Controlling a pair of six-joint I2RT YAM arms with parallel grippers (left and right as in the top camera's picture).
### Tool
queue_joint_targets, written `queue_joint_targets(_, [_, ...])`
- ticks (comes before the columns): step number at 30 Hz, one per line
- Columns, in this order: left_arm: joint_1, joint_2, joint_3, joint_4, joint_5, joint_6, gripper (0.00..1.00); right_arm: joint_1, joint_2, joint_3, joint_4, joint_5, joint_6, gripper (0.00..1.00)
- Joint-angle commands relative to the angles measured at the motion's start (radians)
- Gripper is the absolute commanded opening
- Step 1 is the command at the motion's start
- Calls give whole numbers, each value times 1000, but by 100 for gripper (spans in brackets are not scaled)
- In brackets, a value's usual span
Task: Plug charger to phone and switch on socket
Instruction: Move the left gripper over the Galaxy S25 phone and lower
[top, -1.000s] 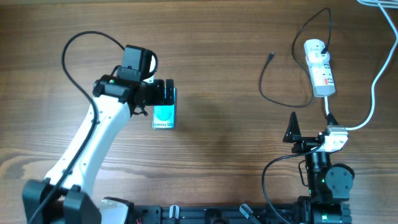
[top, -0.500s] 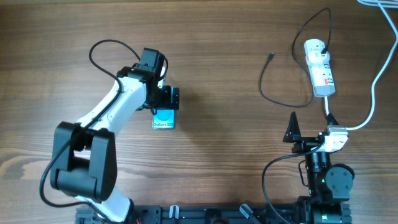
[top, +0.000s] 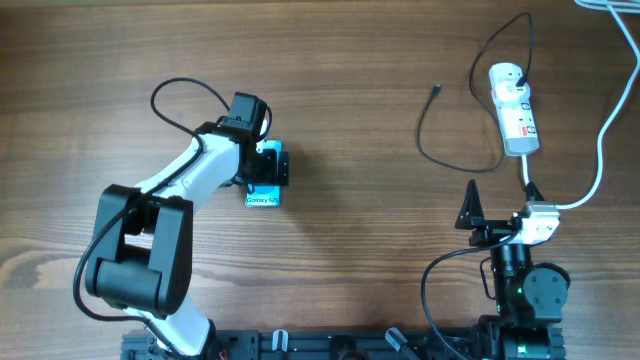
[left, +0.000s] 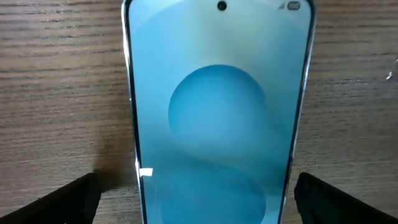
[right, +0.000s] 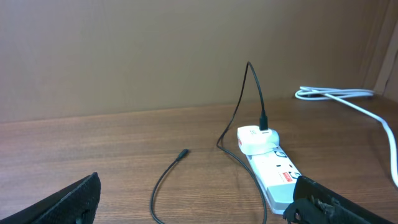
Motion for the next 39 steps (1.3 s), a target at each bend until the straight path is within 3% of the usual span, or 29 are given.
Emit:
queue_joint_targets(1, [-3,13,-14,6,13,-2,100,-6,-6,-2,3,-17,-10,100])
queue_joint_targets(13, [-3,13,-15,-6,13,-51,95,-6,-6,-2,3,-17,-9,100])
queue_joint_targets(16, [-3,13,-15,-4,13,-51,100,-6,-6,-2,3,-17,-9,100])
queue_joint_targets(39, [-72,13,-23,56,-71,5,100,-6,-6,-2,3,-17,-10,100])
